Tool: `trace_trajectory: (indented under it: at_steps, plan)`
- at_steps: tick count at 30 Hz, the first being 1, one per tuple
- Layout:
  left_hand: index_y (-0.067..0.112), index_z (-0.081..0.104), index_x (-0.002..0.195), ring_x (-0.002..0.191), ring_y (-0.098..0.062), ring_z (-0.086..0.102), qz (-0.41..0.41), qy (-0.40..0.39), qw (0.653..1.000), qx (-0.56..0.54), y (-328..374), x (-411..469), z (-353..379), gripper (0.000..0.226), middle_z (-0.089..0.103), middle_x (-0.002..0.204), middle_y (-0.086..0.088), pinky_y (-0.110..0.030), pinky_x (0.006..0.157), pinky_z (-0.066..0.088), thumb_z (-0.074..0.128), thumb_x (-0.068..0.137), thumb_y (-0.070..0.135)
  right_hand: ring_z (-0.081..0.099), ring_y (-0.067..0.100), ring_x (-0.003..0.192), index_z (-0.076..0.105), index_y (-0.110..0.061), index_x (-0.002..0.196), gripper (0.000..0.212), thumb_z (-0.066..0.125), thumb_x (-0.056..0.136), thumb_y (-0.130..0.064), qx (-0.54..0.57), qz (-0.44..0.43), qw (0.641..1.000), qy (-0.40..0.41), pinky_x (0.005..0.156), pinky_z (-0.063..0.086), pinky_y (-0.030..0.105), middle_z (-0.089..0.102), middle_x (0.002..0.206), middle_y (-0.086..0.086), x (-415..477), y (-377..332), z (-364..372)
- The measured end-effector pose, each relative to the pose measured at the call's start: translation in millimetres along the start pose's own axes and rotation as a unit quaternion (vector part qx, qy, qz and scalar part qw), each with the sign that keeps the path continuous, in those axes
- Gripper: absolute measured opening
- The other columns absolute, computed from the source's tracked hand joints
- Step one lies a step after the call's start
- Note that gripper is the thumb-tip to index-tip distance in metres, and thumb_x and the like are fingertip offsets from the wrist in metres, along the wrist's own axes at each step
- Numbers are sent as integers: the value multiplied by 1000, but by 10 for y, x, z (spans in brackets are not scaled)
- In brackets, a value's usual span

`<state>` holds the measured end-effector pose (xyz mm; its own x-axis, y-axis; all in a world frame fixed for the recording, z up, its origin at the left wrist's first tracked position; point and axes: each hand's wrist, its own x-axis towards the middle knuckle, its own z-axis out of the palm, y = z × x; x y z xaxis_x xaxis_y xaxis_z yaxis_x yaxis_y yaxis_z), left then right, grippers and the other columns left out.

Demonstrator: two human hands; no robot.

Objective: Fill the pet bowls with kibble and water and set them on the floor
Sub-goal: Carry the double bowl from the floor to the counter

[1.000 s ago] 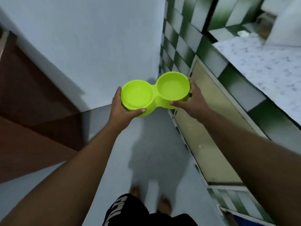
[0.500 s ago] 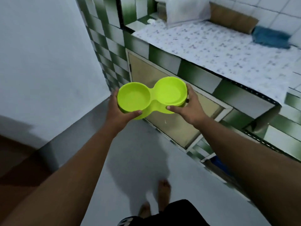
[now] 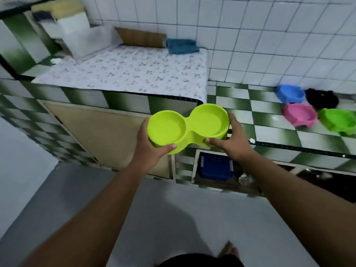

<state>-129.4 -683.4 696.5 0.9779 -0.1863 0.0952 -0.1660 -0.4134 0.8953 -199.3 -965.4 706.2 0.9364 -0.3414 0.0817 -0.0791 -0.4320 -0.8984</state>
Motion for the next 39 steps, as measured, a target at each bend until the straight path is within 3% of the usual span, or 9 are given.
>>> trace_trajectory:
  at_steps: [3, 7, 12, 16, 22, 25, 28, 33, 39]
  plan:
    - [32, 22, 158, 142, -18, 34, 3, -44, 999, -1, 293, 86, 719, 125, 28, 158, 2, -42, 117, 35, 98, 59, 43, 39, 22, 136, 19, -32, 155, 119, 93, 62, -40, -8, 34, 999, 31, 112, 39, 42, 29, 151, -3, -32, 365, -658]
    - [35, 18, 159, 143, -21, 35, -17, -88, 996, -12, 618, 193, 1665, 126, 29, 160, 1, -49, 119, 35, 97, 61, 43, 42, 22, 135, 23, -29, 155, 123, 94, 56, -49, -35, 57, 996, 58, 113, 40, 45, 36, 149, -2, 78, 805, -1501]
    - [39, 15, 159, 144, -21, 33, -43, -115, 992, -11, 966, 355, 2485, 124, 26, 162, 2, -49, 119, 34, 95, 65, 43, 46, 14, 120, 33, -19, 149, 105, 94, 64, -23, -29, 38, 997, 68, 105, 40, 31, 44, 129, -7, 287, 1093, -2206]
    - [36, 20, 158, 141, -21, 37, -63, -102, 993, -24, 1043, 509, 2834, 122, 31, 157, 3, -47, 118, 36, 95, 62, 44, 40, 14, 125, 27, -18, 153, 110, 93, 66, -20, -30, 62, 997, 37, 105, 33, 26, 40, 137, -2, 607, 1281, -2511]
    - [28, 38, 147, 123, -23, 54, -121, -46, 988, -85, 1056, 783, 3269, 70, 49, 138, 1, -35, 95, 50, 77, 90, 31, 41, 32, 132, 26, -21, 154, 125, 96, 52, -35, -90, 123, 988, 0, 115, 36, 48, 30, 143, 6, 1374, 1568, -2716]
    - [25, 43, 141, 124, -23, 54, -135, -27, 985, -101, 1022, 996, 3533, 52, 51, 128, 7, -42, 101, 50, 69, 96, 27, 38, 31, 137, 19, -19, 157, 135, 93, 47, -41, -120, 142, 982, -34, 114, 37, 52, 28, 151, 6, 1832, 1694, -2833]
    - [24, 43, 141, 121, -21, 54, -161, -42, 978, -123, 1017, 1216, 3803, 51, 54, 125, 7, -44, 102, 49, 68, 97, 23, 34, 31, 139, 20, -17, 157, 121, 92, 60, -27, -171, 145, 973, -47, 115, 34, 48, 31, 153, 11, 2289, 1785, -2953]
    - [25, 51, 142, 116, -24, 59, -221, -84, 963, -127, 1031, 1472, 4238, 50, 61, 122, 2, -47, 102, 52, 69, 95, 18, 36, 35, 137, 31, -22, 154, 84, 73, 82, -28, -192, 168, 966, -33, 111, 37, 43, 42, 149, 13, 3005, 1917, -3018]
    - [29, 64, 120, 109, -19, 63, -276, -143, 939, -148, 1123, 1507, 4658, 24, 70, 112, 11, -46, 101, 52, 65, 97, 20, 39, 28, 138, 28, -21, 156, 77, 65, 89, -20, -173, 175, 967, -62, 106, 39, 31, 38, 154, 11, 3543, 2172, -3055]
